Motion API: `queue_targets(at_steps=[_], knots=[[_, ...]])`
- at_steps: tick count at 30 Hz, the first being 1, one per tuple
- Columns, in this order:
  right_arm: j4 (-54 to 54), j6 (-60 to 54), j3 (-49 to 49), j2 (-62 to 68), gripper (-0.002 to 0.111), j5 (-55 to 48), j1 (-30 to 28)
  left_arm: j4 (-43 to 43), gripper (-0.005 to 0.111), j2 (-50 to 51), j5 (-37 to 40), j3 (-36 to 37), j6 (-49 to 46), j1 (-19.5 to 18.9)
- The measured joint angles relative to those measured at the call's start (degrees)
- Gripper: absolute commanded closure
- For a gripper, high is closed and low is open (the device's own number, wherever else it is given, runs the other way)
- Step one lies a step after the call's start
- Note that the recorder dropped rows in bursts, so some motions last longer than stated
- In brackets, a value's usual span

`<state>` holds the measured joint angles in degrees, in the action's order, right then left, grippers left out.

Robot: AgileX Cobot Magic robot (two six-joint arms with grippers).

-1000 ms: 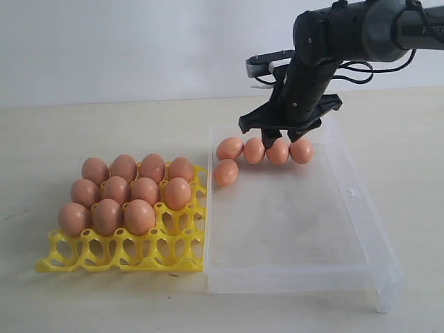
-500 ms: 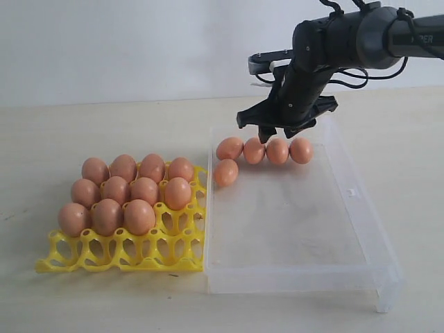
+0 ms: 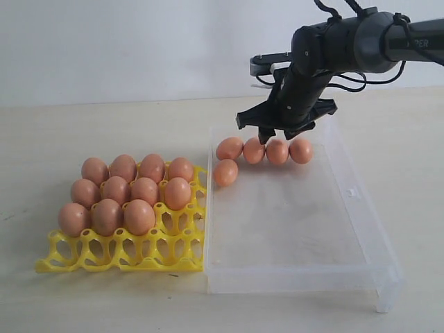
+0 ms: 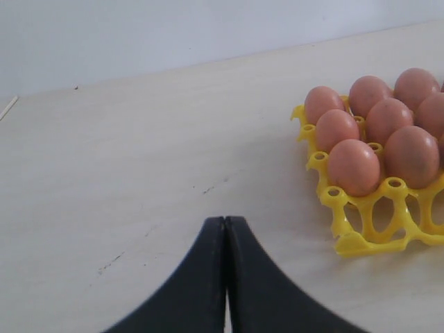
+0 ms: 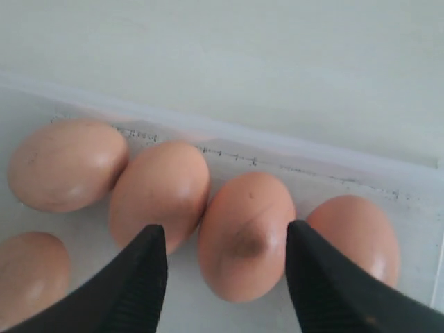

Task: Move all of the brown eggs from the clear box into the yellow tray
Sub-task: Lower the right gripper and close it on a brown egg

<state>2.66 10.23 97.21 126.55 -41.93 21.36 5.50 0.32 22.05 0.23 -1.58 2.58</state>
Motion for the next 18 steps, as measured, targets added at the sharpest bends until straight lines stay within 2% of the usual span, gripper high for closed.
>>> queue_targets(at_steps=[18], knots=[[4.31,0.22,0.1,3.04,0.057,-0.43,-0.1,0.0,0.107,0.0,0.0,0.0,0.0,0.0]])
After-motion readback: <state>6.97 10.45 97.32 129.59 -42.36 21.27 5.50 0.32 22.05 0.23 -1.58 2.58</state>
